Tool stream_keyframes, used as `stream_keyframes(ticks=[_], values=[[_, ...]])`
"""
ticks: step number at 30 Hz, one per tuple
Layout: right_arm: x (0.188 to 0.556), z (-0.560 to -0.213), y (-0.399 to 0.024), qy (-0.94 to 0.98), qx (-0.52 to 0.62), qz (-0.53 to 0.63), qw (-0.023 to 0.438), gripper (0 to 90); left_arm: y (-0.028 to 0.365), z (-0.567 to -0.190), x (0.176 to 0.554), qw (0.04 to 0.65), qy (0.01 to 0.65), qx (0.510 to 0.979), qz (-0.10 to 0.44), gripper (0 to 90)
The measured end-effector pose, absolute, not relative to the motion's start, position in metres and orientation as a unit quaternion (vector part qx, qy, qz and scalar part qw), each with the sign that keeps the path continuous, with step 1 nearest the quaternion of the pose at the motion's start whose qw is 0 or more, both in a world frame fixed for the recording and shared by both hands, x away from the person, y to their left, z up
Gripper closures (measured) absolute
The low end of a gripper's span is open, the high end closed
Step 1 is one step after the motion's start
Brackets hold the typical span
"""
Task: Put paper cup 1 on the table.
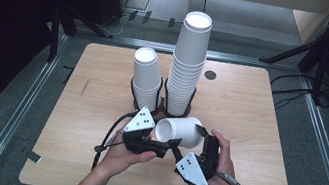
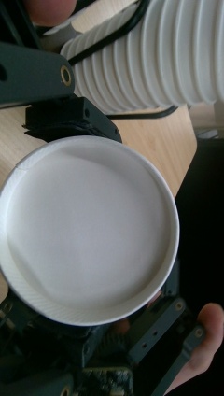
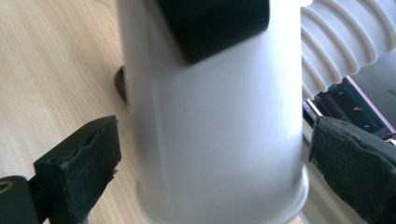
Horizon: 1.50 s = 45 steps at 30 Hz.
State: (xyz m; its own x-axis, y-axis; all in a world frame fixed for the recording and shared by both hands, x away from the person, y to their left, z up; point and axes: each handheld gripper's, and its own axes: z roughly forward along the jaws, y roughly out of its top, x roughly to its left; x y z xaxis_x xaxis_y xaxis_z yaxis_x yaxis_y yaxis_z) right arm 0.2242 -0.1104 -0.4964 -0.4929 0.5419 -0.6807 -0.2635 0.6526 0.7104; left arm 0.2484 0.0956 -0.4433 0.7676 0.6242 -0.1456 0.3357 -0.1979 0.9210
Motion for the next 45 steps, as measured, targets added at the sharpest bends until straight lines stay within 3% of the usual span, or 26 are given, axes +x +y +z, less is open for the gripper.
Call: stream_keyframes(ticks=[11, 34, 45], values=[[0.219, -0.49, -0.119, 0.77, 0.116, 0.431, 0.455, 0.0, 0.104, -0.455, 0.256, 0.555, 0.334, 0.742, 0.175, 24.4], [0.217, -0.479, -0.147, 0.71, 0.341, 0.516, 0.337, 0.2, 0.106, -0.466, 0.257, 0.596, 0.365, 0.688, 0.195, 24.4], [0.218, -0.475, -0.143, 0.662, 0.424, 0.525, 0.325, 0.9, 0.103, -0.472, 0.254, 0.616, 0.359, 0.666, 0.221, 24.4]])
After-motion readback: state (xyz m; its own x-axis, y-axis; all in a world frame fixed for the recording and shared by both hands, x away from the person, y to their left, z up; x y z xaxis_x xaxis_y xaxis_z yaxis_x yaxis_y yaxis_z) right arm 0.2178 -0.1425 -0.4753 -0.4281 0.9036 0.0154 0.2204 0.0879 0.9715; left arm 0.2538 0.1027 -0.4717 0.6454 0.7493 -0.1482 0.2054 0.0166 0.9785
